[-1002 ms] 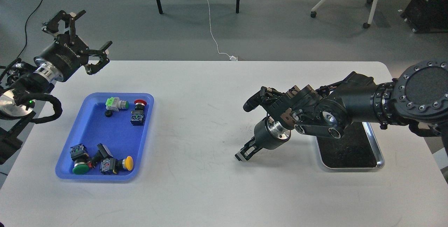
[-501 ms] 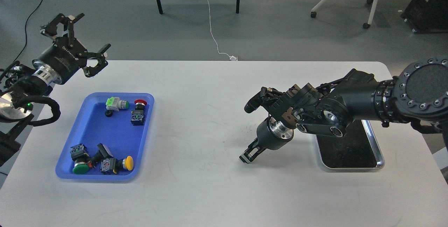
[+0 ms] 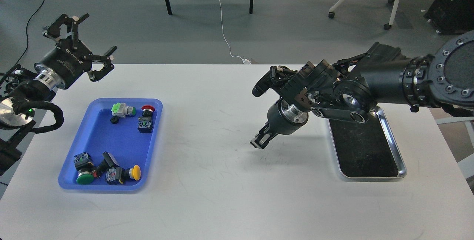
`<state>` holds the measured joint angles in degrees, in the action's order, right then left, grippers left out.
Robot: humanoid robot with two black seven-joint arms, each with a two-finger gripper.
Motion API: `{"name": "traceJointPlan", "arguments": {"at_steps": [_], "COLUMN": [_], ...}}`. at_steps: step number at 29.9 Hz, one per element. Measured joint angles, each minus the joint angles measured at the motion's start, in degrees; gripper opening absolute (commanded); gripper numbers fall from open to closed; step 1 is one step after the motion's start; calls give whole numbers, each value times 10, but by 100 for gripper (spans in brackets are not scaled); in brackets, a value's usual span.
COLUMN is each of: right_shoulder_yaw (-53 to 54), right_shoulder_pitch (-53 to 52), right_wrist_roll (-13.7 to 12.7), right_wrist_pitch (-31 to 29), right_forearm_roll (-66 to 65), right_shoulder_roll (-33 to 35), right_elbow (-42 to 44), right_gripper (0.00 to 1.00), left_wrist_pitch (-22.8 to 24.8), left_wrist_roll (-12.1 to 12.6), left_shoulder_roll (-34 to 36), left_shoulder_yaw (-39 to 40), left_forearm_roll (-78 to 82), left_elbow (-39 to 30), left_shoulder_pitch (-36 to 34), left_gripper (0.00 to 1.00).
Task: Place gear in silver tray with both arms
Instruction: 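Lift the gear and lower it into the silver tray, opening the right gripper, then raise the right arm away and move the left gripper to the blue tray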
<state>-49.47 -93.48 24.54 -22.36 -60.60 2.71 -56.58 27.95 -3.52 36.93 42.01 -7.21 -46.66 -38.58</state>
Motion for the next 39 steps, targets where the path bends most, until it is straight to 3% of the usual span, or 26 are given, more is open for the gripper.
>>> {"name": "traceJointPlan", "arguments": {"at_steps": [11, 21, 26, 32, 39], "right_shoulder_yaw": [-15, -16, -16, -15, 60], "right_shoulder_pitch": [19, 95, 107, 99, 64], "right_wrist_roll": [-1, -3, -5, -3, 1], "right_wrist_pitch": [6, 23, 33, 39, 39], "right_forearm_roll": [-120, -175, -176, -177, -160], "right_shoulder_roll": [212, 275, 277, 295, 331], "right_elbow": [-59, -58, -54, -57, -47], "right_gripper": [18, 23, 44, 56, 85], "left_wrist_pitch": [-4, -8, -10, -17, -7], "left_wrist_roll": [0, 1, 2, 2, 2], "left_shoulder_roll": [-3, -10, -10, -8, -3], "left_shoulder_yaw": [-2, -2, -2, -2, -2], "left_forearm_roll": [0, 1, 2, 2, 49], "left_elbow": [-3, -3, -3, -3, -5], "left_shoulder_pitch": [-1, -2, -4, -6, -13], "left_gripper": [98, 98, 98, 98, 98]}}
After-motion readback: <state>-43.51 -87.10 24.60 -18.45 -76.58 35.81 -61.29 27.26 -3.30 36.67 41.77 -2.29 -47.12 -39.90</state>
